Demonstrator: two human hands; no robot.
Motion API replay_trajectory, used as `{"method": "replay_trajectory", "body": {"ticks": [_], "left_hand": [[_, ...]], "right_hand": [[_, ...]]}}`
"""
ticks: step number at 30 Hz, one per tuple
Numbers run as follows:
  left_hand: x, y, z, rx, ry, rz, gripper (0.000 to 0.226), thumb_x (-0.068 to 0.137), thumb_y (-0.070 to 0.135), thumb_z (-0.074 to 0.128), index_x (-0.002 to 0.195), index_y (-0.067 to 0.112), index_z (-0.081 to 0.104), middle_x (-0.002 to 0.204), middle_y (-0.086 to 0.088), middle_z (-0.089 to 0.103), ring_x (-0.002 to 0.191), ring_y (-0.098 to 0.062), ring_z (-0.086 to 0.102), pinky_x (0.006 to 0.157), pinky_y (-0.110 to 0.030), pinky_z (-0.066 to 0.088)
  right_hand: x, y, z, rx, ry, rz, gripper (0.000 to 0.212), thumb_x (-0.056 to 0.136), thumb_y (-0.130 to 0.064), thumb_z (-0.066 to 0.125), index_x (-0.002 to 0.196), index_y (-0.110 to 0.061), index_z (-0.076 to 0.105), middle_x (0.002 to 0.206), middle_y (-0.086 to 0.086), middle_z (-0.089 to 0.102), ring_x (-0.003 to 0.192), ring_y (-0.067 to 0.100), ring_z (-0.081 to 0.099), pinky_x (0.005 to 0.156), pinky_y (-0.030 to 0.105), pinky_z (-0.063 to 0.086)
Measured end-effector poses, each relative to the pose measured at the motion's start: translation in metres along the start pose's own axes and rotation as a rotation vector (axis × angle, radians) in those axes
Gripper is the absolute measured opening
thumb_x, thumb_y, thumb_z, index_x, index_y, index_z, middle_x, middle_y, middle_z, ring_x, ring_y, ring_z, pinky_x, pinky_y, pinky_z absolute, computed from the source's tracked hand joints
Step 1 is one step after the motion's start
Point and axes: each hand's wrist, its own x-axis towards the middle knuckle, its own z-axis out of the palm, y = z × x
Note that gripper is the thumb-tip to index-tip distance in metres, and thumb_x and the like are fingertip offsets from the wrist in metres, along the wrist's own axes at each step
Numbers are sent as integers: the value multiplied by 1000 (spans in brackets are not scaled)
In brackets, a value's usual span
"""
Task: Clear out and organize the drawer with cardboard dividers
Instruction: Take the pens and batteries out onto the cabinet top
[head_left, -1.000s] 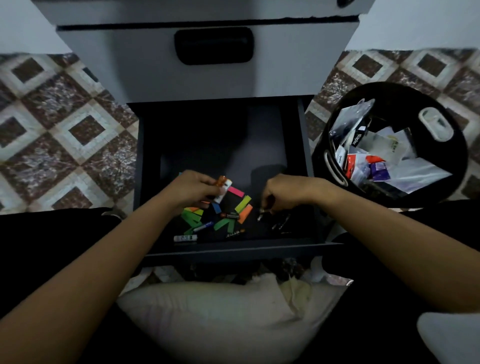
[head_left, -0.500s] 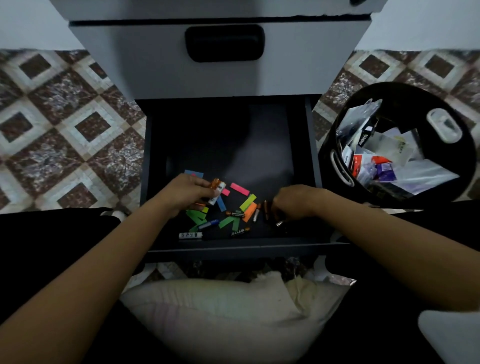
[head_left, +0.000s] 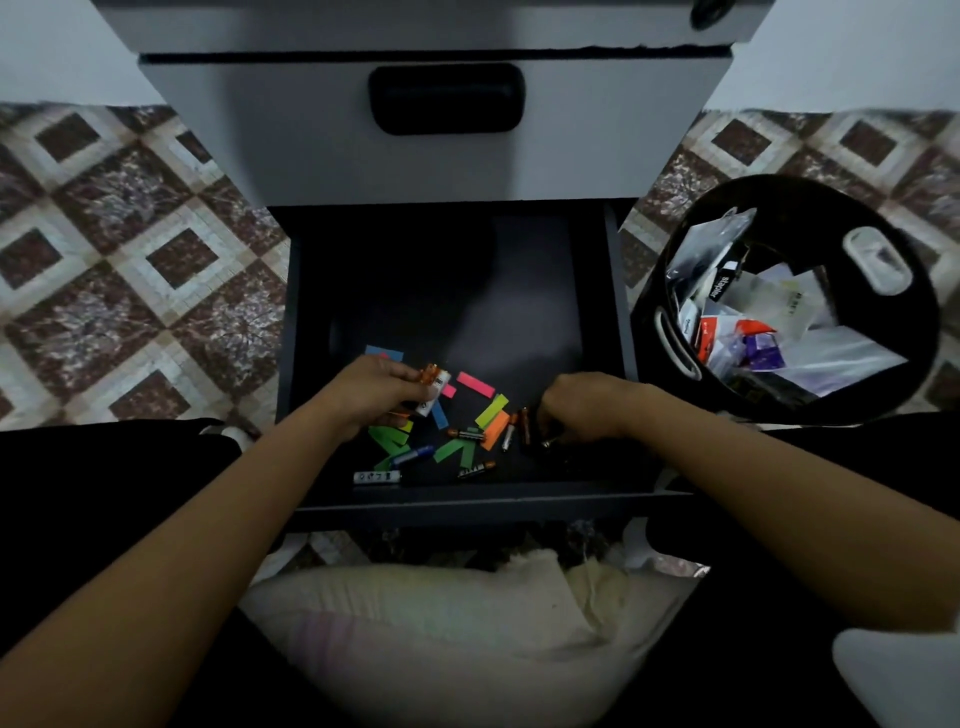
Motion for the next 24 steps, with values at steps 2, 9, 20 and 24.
{"method": "replay_trajectory", "body": {"ticks": [2, 9, 20, 24], "left_hand": [[-2, 2, 1, -17, 3, 4, 6, 84, 11, 67, 81, 16, 66, 81, -4, 66, 76, -15, 61, 73, -28, 49], [-16, 27, 6, -137, 2, 56, 7, 84, 10, 67, 89, 14, 66, 80, -3, 68, 70, -11, 63, 59, -18, 52], [-66, 102, -9, -223, 17, 303, 10, 83, 10, 67, 87, 18, 68, 78, 2, 68, 75, -10, 61, 68, -23, 45], [-90, 139, -22, -245, 36, 410, 10, 84, 8, 66, 85, 17, 68, 74, 1, 66, 68, -9, 60, 64, -19, 44]], "right_hand": [[-3, 5, -7, 119, 68, -16, 17, 86, -19, 61, 99, -12, 70, 97, 6, 69, 91, 21, 63, 77, 30, 48], [-23, 6, -39, 682, 270, 5, 4, 80, -18, 72, 84, -17, 73, 76, -14, 66, 73, 1, 59, 73, 17, 43], [-76, -5, -101, 1298, 735, -52, 18, 81, -6, 69, 71, -21, 66, 51, -11, 55, 52, 0, 47, 54, 13, 39], [-98, -7, -134, 1377, 797, -27, 15, 81, -5, 69, 81, -19, 65, 56, -5, 44, 51, 0, 45, 52, 13, 40]]}}
